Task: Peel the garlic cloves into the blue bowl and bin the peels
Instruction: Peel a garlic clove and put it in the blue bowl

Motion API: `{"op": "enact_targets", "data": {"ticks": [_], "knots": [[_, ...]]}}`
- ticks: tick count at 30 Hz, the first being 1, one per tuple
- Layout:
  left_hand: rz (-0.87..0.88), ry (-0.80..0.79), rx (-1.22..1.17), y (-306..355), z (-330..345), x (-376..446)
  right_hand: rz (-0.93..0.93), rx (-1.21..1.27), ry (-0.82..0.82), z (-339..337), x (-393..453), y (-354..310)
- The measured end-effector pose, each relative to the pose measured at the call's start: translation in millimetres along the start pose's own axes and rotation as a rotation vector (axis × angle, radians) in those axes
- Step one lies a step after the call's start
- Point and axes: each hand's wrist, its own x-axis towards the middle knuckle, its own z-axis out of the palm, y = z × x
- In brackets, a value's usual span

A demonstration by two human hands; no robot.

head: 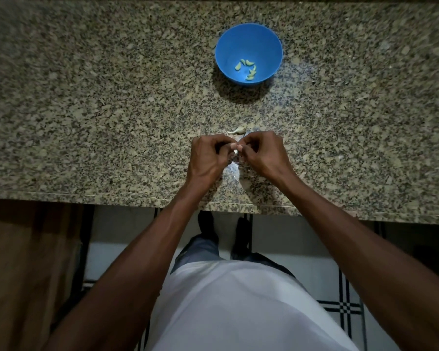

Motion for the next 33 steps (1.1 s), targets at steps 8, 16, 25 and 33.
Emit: {"op": "enact_targets", "data": {"ticks": [8, 16, 25, 33], "knots": [[-0.138, -0.032, 0.056, -2, 0, 5, 0.169, 0.312, -0.020, 11, -2, 9], [-0.537, -0.189, -0.440, -1, -2, 10, 0.225, 0.445, -0.017, 10, -7, 18], [-0.205, -0.217, -0.262, -3, -2, -2, 0.276, 0.565, -0.066, -4, -9, 25], [-0.197, -0.076, -0.201, -1, 10, -2, 0.244, 0.576, -0.101, -10, -10, 21]]}}
